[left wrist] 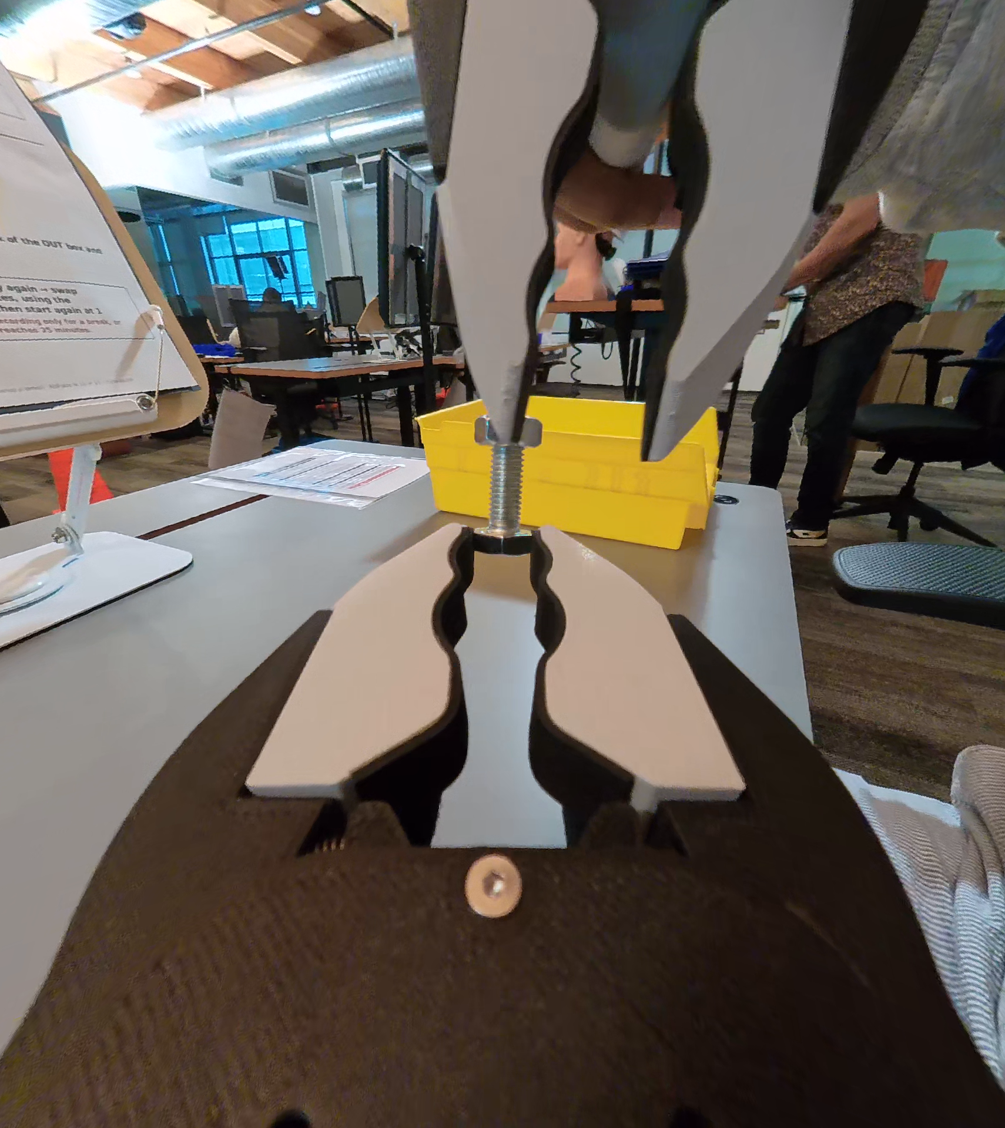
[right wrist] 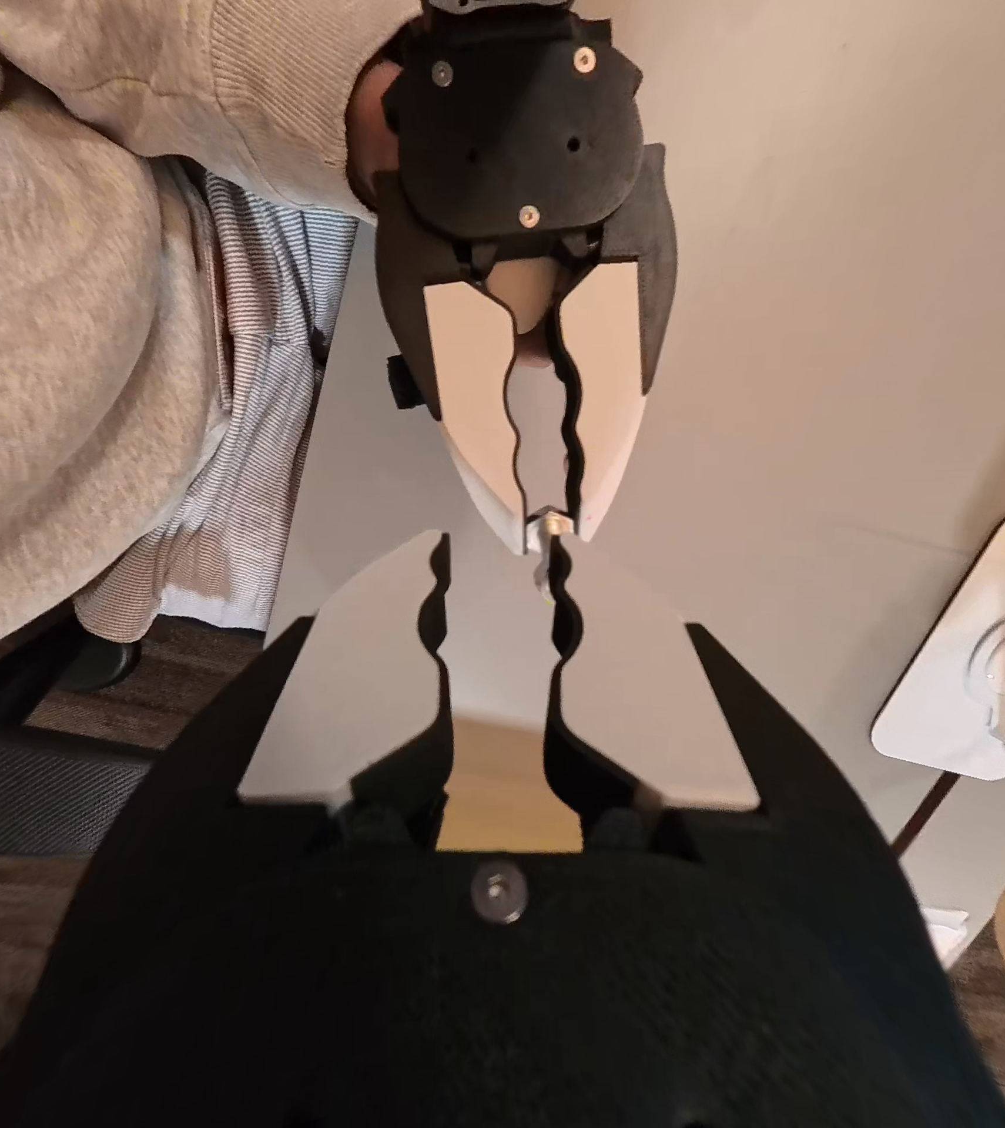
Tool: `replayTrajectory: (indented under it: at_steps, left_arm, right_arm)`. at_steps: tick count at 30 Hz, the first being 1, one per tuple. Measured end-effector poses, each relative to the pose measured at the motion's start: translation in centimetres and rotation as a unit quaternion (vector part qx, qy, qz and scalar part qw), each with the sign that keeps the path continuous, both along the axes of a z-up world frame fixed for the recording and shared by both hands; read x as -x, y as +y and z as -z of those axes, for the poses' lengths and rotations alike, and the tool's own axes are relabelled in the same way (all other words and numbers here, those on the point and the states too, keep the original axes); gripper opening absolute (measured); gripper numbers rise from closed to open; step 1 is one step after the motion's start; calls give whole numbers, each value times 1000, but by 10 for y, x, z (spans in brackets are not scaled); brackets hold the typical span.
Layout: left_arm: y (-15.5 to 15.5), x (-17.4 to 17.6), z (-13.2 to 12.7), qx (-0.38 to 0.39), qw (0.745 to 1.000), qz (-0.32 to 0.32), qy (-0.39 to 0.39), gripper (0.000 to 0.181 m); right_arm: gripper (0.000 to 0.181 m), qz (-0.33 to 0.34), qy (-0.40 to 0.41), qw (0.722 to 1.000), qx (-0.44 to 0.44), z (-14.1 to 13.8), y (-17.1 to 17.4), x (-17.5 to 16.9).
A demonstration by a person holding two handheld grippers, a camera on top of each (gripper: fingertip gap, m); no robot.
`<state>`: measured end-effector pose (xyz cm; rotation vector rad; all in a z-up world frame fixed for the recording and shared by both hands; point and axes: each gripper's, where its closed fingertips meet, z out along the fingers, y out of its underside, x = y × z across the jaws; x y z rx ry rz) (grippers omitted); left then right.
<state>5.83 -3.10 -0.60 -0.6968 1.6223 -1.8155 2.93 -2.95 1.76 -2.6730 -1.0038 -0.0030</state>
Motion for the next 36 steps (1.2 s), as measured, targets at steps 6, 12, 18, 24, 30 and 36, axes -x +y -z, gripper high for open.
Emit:
replayTrajectory:
  at_steps: [6, 12, 18, 24, 30, 36]
  left_arm:
    - [1, 4, -5, 14, 1000, 8, -11, 18]
    - [8, 3, -11, 42, 999, 3, -10, 18]
    - [10, 0, -8, 41, 999, -4, 0, 18]
    - [2, 2, -5, 15, 1000, 3, -10, 18]
    - [8, 1, -10, 35, 999, -5, -12, 18]
    - [8, 0, -7, 32, 999, -6, -6, 18]
  right_arm:
    - [36, 16, -10, 1000, -6, -1, 3, -11]
    - [32, 28, -14, 999, 12, 1, -4, -20]
    - [22, 12, 1, 1000, 15, -1, -6, -7]
    - [31, -3, -15, 1000, -11, -6, 7, -3]
    - [29, 26, -22, 999, 18, -1, -3, -21]
    - [22, 6, 4, 1000, 15, -2, -7, -4]
